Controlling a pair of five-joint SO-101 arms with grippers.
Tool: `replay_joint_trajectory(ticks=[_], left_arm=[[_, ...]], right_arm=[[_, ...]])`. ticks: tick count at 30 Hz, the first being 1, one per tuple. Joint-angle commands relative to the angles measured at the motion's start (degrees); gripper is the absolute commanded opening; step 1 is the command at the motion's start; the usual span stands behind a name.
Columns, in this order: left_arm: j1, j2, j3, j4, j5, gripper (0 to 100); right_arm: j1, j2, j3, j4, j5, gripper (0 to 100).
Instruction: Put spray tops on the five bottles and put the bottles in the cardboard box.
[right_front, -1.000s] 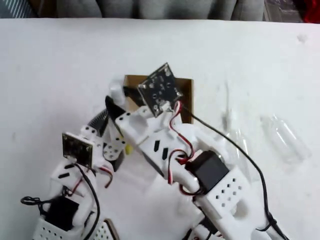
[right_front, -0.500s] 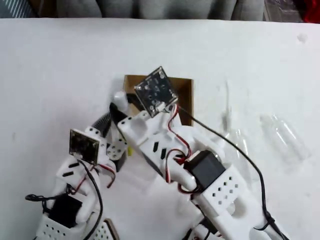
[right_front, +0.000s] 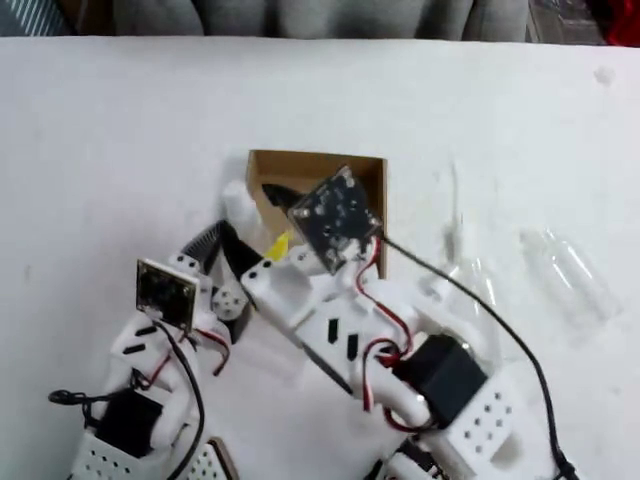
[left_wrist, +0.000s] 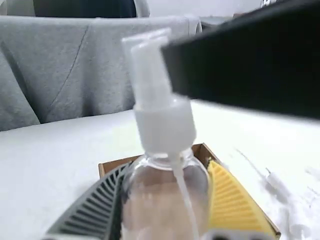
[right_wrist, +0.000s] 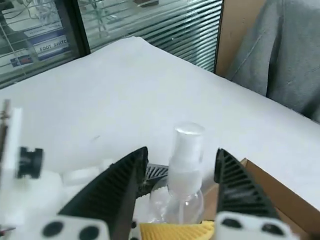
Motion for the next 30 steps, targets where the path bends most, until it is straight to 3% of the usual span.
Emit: replay_joint_trajectory(ticks=[1,5,9,11,17,23,27,30], left_arm=[[0.04,-0.75,-0.79,-2.2,-0.26,2],[0.04,-0.75,-0.79,-2.2,-0.26,2],[0.04,-0.75,-0.79,-2.2,-0.26,2],[0.04,-0.75,-0.97,-2.2,-0.26,2],[-0.92,-0.4,-1.23,-6.07,-0.18,2],[-2.51,2.42,-5.71,-5.71,-0.18,2],[-2.51,14.64,-12.92,-7.21,-0.18,2],[-3.56,25.54,-17.23,-13.89,-0.09,2]], right_arm=[[0.4,-1.71,-8.44,6.29,-0.35,17.6],[4.88,-1.71,-15.03,16.75,-0.35,15.4],[11.21,-1.71,-15.12,22.64,-0.35,0.5],[14.37,-1.71,-15.03,26.07,-0.35,4.0],[18.07,-1.71,-12.84,34.86,-0.35,1.7],[18.07,-1.71,0.0,33.27,-0.35,1.6],[18.51,-1.71,9.85,26.86,-0.35,1.6],[18.07,-1.71,16.88,20.88,-0.35,1.6]])
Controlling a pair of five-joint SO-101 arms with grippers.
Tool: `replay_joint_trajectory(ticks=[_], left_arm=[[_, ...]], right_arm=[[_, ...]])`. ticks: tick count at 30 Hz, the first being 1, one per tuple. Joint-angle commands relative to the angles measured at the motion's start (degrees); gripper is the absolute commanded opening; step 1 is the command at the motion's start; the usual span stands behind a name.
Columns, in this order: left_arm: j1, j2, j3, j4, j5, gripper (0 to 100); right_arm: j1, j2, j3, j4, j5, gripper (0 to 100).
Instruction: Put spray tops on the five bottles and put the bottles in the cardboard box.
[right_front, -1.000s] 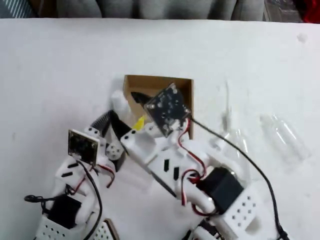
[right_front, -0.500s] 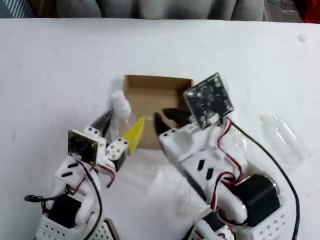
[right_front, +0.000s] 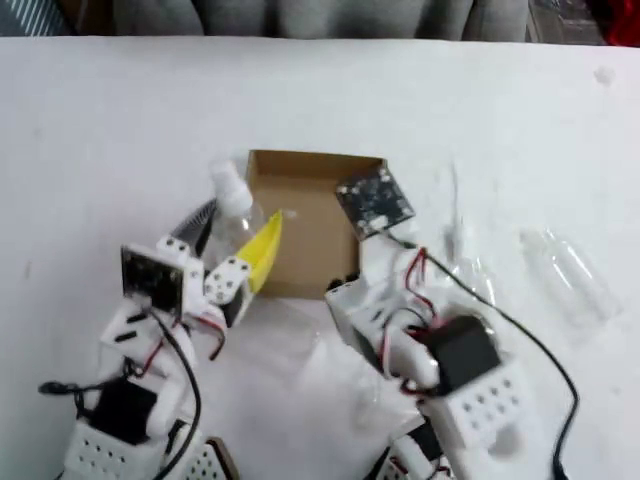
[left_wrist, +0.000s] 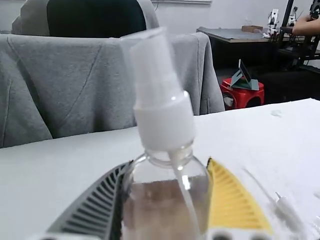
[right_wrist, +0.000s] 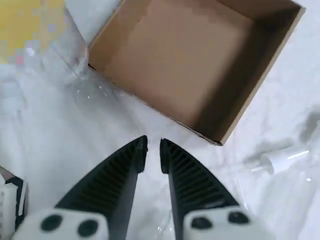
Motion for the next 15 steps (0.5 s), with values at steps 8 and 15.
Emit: replay_joint_trajectory(ticks=[8,15], left_arm=[[-3.56,30.29,-13.1,-23.21,5.45,2],[-3.47,45.93,-13.45,-40.35,5.27,2]], right_arm=[[-2.95,-1.8,18.99,-20.97,-0.44,1.6],[-3.03,-11.12,25.67,-22.2,-0.44,1.6]])
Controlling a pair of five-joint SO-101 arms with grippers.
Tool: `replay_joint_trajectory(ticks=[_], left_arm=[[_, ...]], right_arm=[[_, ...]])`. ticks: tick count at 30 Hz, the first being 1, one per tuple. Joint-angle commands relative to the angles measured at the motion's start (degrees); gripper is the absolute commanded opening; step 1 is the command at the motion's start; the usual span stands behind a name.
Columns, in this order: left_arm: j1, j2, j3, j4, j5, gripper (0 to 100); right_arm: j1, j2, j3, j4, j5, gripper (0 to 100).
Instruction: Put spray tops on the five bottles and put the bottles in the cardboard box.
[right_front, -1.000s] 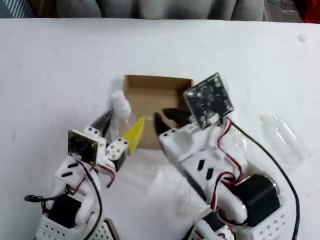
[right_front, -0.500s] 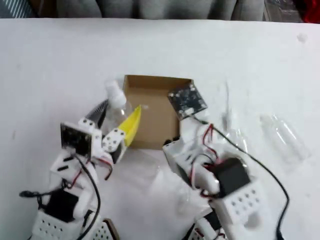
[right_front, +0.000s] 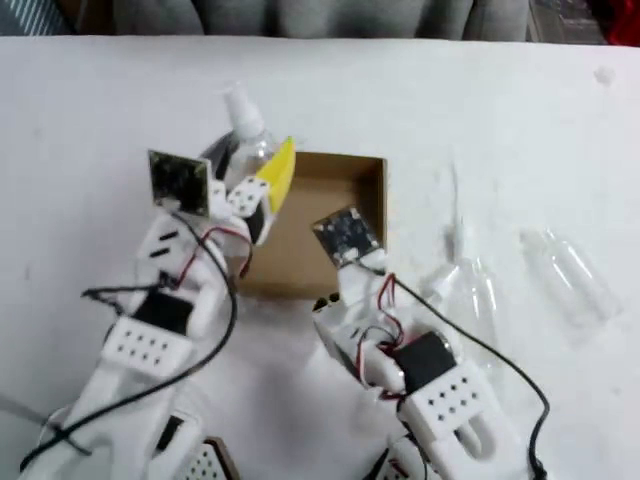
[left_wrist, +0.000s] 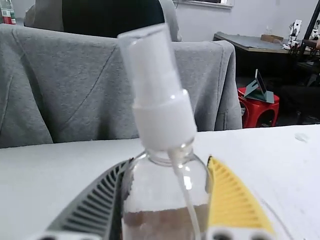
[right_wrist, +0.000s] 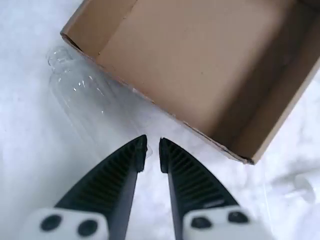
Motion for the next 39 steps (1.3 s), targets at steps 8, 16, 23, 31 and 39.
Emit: replay_joint_trajectory(ticks=[8,16,23,31,39], left_arm=[[-0.57,23.96,-4.22,-28.04,0.53,2],[-2.33,39.34,-10.9,-35.78,0.53,2],[-2.68,48.22,-14.51,-40.53,0.53,2],[-2.86,54.55,-17.41,-42.37,0.53,2],[-2.86,58.42,-19.87,-42.46,0.53,2]], right_arm=[[-0.66,-20.26,7.03,-1.19,-0.44,1.6],[-0.66,-29.58,10.9,-1.19,-0.44,1.6],[-0.66,-30.02,11.08,-1.19,-0.44,1.6],[-0.75,-30.02,11.08,-1.19,-0.44,1.6],[-0.75,-30.02,11.08,-1.19,-0.44,1.6]])
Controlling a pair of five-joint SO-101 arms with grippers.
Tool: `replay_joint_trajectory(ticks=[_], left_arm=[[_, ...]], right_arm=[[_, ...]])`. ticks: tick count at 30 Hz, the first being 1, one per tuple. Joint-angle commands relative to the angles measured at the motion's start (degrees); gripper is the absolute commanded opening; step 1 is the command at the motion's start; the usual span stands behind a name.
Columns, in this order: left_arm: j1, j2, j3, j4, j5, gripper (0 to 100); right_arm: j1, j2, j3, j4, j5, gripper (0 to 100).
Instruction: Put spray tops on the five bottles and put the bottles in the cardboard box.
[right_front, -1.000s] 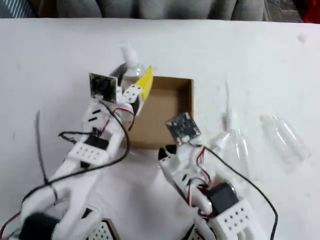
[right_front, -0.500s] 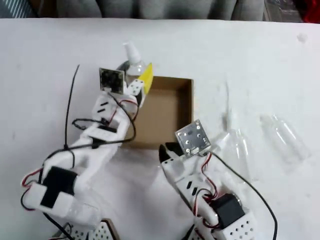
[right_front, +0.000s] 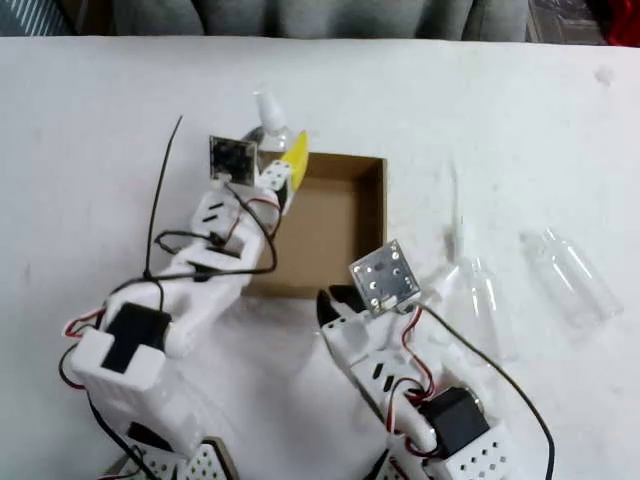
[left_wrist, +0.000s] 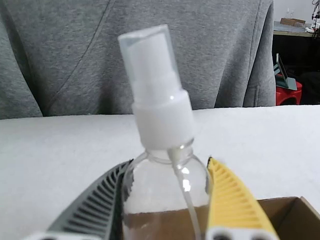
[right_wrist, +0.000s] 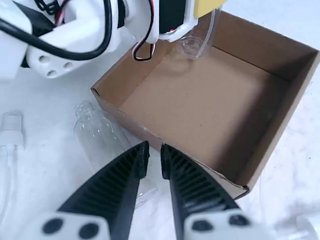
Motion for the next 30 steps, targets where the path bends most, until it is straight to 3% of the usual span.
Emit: replay_joint_trajectory(ticks=[1,30], left_arm=[[-0.57,0.31,-3.96,-1.93,0.44,2],[-2.07,8.48,-6.59,-9.49,0.44,2]], right_arm=[[-0.22,-0.57,-0.44,-1.19,-0.44,1.6],[-0.22,-1.1,0.44,-1.19,-0.44,1.6]])
